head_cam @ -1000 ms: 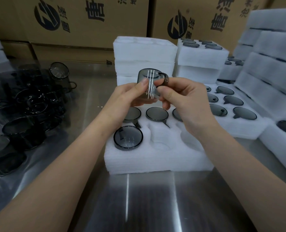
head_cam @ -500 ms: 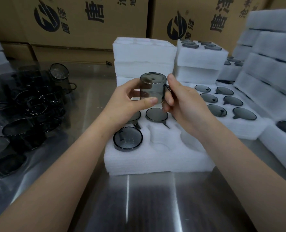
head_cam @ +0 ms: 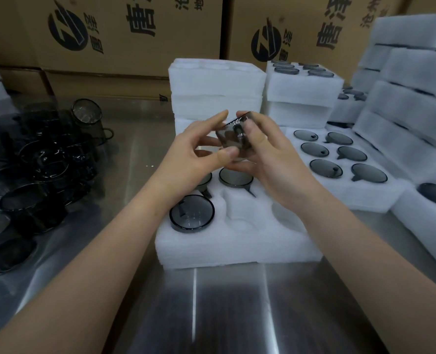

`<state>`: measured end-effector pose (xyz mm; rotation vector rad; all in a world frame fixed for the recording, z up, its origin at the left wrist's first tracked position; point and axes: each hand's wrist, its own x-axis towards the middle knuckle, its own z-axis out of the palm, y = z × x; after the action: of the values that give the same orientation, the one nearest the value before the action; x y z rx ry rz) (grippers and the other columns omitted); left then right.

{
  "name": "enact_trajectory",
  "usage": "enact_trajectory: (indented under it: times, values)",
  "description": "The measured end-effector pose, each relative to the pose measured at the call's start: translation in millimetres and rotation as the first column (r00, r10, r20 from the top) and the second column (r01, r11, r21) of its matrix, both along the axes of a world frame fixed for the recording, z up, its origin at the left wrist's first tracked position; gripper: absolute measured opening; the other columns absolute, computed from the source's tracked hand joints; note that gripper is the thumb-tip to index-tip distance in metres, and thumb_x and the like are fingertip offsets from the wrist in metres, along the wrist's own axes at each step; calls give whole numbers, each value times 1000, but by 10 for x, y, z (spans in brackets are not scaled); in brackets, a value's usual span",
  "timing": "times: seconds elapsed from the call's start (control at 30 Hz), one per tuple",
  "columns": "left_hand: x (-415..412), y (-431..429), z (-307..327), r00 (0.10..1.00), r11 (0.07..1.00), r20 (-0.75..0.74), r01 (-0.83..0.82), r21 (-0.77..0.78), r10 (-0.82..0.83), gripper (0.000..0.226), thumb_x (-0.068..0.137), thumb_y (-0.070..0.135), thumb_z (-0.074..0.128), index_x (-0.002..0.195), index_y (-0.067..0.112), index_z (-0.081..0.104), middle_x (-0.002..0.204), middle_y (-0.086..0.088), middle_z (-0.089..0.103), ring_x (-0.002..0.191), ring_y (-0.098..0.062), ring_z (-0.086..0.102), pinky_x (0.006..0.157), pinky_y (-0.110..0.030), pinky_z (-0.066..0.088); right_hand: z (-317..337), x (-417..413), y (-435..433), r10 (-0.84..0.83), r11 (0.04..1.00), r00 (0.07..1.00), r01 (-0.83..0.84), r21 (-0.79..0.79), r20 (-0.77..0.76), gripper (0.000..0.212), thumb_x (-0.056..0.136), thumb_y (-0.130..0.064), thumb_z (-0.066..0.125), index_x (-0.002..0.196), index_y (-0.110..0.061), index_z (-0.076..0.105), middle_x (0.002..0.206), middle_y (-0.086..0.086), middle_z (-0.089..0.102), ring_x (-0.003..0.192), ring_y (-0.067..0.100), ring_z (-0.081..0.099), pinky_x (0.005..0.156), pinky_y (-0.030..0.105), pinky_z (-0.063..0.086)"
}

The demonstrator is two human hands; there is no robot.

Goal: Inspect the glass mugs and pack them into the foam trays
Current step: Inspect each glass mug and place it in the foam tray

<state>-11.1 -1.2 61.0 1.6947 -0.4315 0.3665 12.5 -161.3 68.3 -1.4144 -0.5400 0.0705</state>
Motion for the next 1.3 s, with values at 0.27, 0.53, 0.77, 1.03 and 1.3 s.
enact_trajectory:
  times: [0.27,0.53,0.77,1.03,1.3]
  values:
    - [-35,-60,13,992,986,113,-67,155,49,70,64,20,82,123,45,55,120,6,62,106,-19,63,98,-41,51,-31,-11,34,-195,977,957,208,-36,216,17,98,-28,53,98,-24,70,96,11,70,98,35,66,86,57,54]
    - [-48,-53,-8,993,986,116,-52,159,34,70,67,1,84,130,17,58,122,5,65,115,-13,61,101,-37,49,30,13,-10,-203,975,976,208,74,-74,22,102,-23,50,103,-19,71,90,1,75,82,18,73,60,28,58]
    - [-43,-52,-16,989,986,143,20,163,-43,67,72,-7,75,130,17,53,128,5,60,124,-11,56,108,-38,44,28,58,-77,-52,983,983,82,166,-174,35,102,-26,49,118,1,65,106,15,71,93,25,70,87,42,57]
    - [-37,-33,3,992,961,124,-20,277,-15,79,70,7,83,137,24,44,136,13,52,130,-1,46,106,-20,39,-2,59,-57,99,992,980,-82,98,-175,41,98,-43,51,105,-8,70,100,15,72,88,29,70,76,42,59]
    - [-75,-55,25,990,932,127,-105,346,65,84,73,29,83,145,28,41,143,16,49,131,6,43,110,-18,34,-4,28,-30,-86,994,989,94,61,-119,33,100,-34,52,106,-8,72,104,13,74,100,26,72,70,37,59]
